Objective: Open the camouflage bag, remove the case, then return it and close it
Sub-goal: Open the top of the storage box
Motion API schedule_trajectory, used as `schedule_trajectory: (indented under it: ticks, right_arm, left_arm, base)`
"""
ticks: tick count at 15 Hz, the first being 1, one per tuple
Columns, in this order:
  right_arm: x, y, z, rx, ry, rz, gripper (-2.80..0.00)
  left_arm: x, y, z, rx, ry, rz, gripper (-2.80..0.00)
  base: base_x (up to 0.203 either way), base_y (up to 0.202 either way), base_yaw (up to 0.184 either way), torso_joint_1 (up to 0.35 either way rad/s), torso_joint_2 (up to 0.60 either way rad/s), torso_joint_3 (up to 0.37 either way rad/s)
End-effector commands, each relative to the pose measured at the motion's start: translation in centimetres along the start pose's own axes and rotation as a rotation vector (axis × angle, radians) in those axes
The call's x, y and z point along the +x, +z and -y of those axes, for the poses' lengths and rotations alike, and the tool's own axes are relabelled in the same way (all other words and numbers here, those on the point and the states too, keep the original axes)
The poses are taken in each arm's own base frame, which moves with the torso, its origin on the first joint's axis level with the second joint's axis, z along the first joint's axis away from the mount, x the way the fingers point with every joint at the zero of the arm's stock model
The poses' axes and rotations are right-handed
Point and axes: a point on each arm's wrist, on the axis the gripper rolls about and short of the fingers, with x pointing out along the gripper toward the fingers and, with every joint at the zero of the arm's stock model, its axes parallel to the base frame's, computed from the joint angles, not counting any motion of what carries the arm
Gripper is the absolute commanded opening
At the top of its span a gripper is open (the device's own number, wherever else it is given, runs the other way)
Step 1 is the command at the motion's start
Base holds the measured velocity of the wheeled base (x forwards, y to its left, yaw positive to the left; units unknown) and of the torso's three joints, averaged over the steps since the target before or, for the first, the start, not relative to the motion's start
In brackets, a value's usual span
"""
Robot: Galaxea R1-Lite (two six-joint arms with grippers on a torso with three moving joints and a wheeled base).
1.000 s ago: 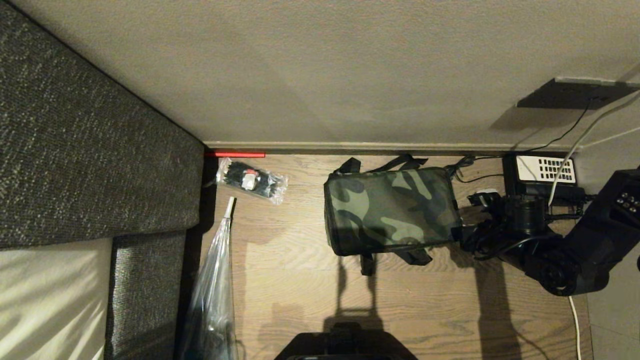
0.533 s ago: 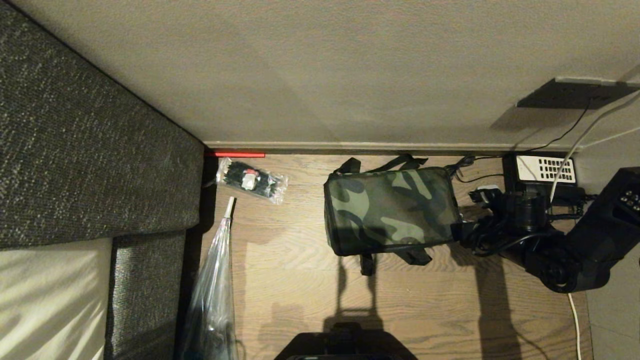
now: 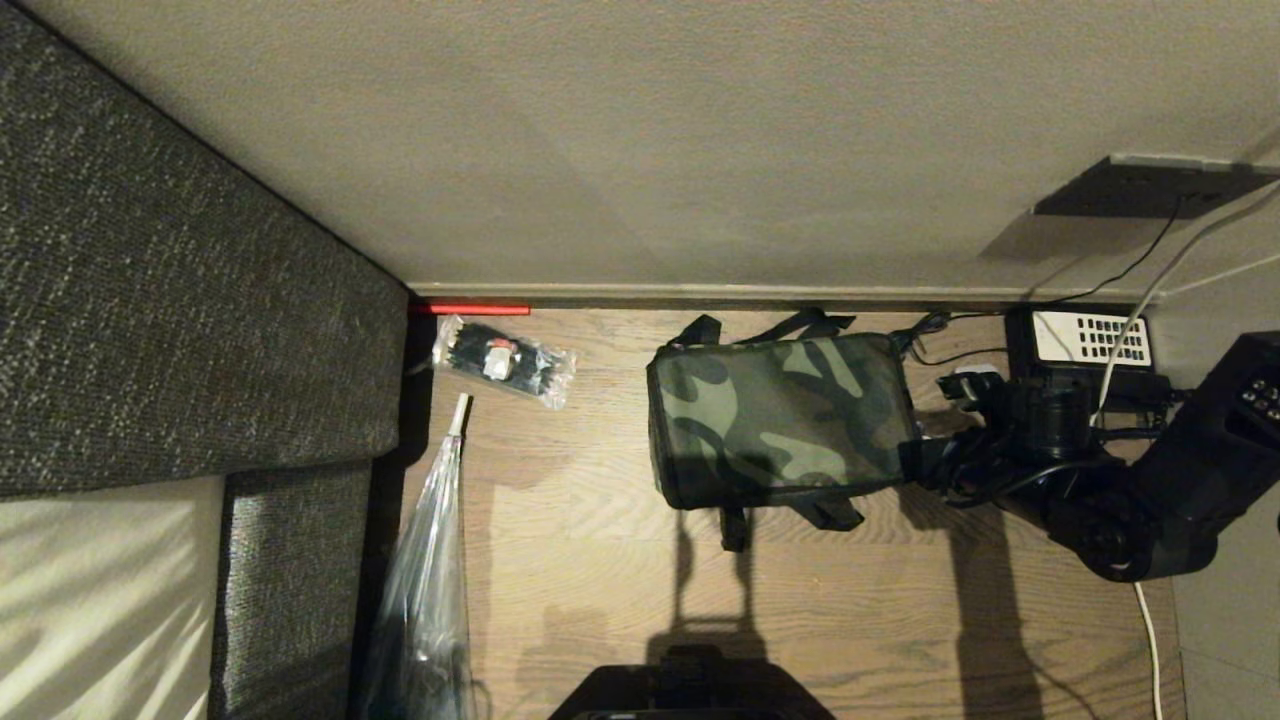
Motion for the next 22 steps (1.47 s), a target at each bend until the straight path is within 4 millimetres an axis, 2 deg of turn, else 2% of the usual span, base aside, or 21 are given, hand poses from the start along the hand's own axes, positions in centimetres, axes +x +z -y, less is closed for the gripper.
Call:
schedule_trajectory:
  ticks: [1, 22]
  right_arm:
    - [0.1, 0.2, 0.0, 0.000, 0.000, 0.013, -2.80]
    - [1.5, 3.4, 0.2, 0.022, -0.011, 0.132, -2.80]
  left_arm:
    - [0.0, 0.0, 0.0, 0.000, 0.000, 0.000, -2.80]
    - [0.0, 0.0, 0.0, 0.000, 0.000, 0.000, -2.80]
  base:
    - [0.000, 0.000, 0.000, 0.000, 0.00, 0.000]
    - [0.000, 0.000, 0.000, 0.000, 0.00, 0.000]
